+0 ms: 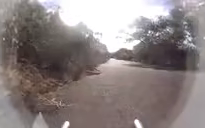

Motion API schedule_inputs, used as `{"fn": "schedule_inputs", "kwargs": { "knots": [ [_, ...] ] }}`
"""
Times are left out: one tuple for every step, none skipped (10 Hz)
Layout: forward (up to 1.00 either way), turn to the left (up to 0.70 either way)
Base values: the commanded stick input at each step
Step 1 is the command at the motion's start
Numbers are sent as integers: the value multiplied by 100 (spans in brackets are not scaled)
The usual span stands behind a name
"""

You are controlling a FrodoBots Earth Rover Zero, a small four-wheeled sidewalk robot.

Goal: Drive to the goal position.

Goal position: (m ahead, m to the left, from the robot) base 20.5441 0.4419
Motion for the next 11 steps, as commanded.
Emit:
{"fn": "schedule_inputs", "kwargs": {
  "knots": [
    [70,-29],
    [70,-23],
    [70,0],
    [70,0],
    [70,0],
    [70,0],
    [70,0],
    [70,0],
    [70,0],
    [70,0],
    [70,0]
  ]
}}
